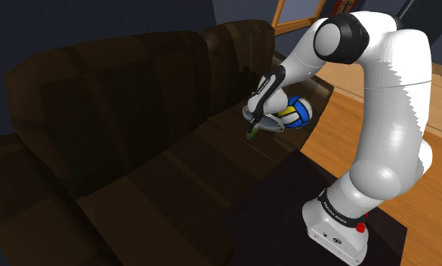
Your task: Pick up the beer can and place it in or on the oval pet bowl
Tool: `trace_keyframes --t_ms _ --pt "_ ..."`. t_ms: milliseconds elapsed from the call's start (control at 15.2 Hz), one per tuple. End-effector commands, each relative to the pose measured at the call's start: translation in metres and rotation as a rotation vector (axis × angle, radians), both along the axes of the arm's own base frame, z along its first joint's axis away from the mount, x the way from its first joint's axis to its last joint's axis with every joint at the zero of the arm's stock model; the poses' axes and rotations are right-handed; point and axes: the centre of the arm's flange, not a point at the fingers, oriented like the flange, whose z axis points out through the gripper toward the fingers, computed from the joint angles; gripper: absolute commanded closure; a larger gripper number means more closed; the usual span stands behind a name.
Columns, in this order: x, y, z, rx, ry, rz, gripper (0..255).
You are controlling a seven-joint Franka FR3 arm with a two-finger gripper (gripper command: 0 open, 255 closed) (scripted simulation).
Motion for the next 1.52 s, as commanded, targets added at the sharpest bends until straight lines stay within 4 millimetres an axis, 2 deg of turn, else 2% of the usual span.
trace_keyframes --t_ms 0,198,1452 --pt "0.000 0.000 0.000 0.000 0.000 0.000 255" --pt "0.000 0.000 0.000 0.000 0.000 0.000 255" --pt "0.000 0.000 0.100 0.000 0.000 0.000 255"
